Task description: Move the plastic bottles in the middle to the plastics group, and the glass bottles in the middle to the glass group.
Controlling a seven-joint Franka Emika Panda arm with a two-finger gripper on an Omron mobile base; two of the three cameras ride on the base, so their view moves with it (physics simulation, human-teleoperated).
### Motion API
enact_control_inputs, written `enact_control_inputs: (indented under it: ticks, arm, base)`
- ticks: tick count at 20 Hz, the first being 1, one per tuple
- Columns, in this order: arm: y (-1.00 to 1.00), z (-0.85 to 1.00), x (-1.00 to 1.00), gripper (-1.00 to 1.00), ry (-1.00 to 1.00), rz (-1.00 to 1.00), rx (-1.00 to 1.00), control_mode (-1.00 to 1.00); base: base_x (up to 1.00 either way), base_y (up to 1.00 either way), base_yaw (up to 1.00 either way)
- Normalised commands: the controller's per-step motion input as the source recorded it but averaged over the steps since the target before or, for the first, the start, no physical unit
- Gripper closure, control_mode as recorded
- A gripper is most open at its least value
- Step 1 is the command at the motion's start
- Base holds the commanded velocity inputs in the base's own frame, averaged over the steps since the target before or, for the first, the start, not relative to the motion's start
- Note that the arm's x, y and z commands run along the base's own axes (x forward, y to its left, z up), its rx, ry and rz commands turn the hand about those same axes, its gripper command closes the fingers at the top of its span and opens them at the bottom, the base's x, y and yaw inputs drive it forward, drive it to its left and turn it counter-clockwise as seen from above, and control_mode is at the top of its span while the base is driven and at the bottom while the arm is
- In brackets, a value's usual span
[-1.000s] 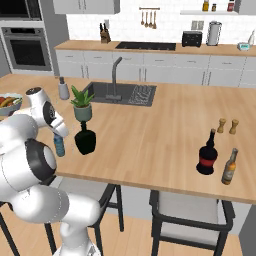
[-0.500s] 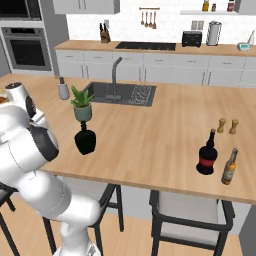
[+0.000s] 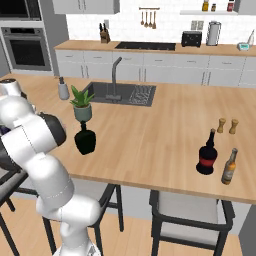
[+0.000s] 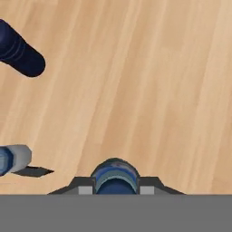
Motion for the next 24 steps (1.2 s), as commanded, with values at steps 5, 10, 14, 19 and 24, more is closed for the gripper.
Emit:
enact_control_inputs:
  ticks: [5,10,14,19,24]
  arm:
    - [0.19,-0.21,0.00,1.00,-0.15,0.48,0.06,-1.00]
    - [0.12,-0.17,0.14,1.00,-0.21,0.38,0.09,-1.00]
    - [0.33,-0.01,0.13,1.00,-0.08,0.32,0.05,-1.00]
    - [0.46,0.00,0.11,1.00,0.10,0.18,0.00,-1.00]
    - [0.08,0.04,0.20,1.00,0.06,0.07,0.00,-1.00]
  base:
    - [0.00,0.00,0.00]
    - [0.00,0.00,0.00]
    - [0.00,0.00,0.00]
    - [0.00,0.00,0.00]
    - [0.00,0.00,0.00]
